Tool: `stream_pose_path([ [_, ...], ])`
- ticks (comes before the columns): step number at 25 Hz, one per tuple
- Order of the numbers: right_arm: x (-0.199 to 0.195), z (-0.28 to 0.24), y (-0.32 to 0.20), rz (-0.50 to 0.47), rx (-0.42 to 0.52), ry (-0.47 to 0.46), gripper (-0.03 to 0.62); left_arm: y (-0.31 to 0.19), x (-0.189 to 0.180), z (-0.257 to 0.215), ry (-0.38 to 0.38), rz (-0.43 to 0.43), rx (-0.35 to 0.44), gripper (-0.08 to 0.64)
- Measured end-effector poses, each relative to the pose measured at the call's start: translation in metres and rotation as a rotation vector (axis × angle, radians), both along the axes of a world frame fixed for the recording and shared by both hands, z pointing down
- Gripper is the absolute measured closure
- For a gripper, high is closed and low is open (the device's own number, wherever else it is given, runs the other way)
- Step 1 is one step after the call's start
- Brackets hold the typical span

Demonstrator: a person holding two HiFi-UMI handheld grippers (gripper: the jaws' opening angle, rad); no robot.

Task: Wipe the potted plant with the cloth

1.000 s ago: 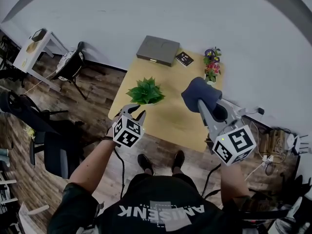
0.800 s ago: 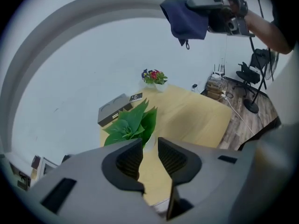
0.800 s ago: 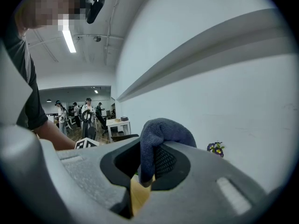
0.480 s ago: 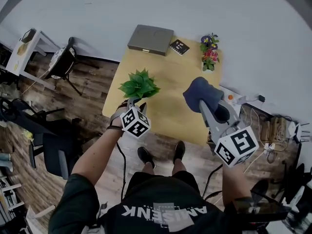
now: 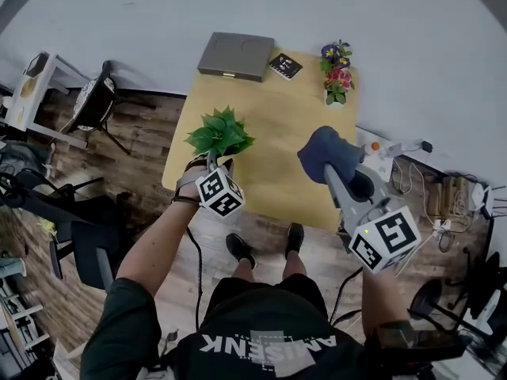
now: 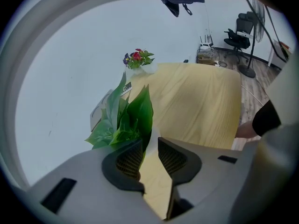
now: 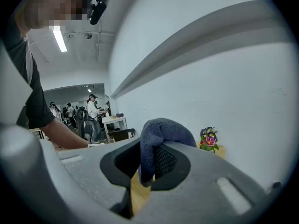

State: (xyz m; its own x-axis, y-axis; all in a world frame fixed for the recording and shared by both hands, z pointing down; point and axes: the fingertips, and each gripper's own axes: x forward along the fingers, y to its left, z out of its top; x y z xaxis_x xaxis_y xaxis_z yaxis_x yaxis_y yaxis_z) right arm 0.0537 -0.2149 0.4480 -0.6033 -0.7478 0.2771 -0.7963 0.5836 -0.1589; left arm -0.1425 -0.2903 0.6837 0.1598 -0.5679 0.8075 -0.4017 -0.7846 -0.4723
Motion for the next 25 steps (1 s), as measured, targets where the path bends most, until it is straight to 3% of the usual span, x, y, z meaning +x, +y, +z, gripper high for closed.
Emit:
stream_pose_path([
  [9, 0.002, 0.007, 0.004, 0.017, -0.014, -0.009, 0.555, -0.007, 0.0, 0.005, -0.037, 0.035, -0.018, 0.485],
  [18, 0.0, 0.011, 0.007, 0.02, -0.022, -0.011, 0.555, -0.004, 0.002, 0.008, -0.109, 0.121, -0.022, 0.511],
  [25, 0.0, 0.016, 0.01, 0.014, -0.03, -0.015, 0.555, -0.008, 0.007, 0.008, -0.106, 0.129, -0.038, 0.535],
])
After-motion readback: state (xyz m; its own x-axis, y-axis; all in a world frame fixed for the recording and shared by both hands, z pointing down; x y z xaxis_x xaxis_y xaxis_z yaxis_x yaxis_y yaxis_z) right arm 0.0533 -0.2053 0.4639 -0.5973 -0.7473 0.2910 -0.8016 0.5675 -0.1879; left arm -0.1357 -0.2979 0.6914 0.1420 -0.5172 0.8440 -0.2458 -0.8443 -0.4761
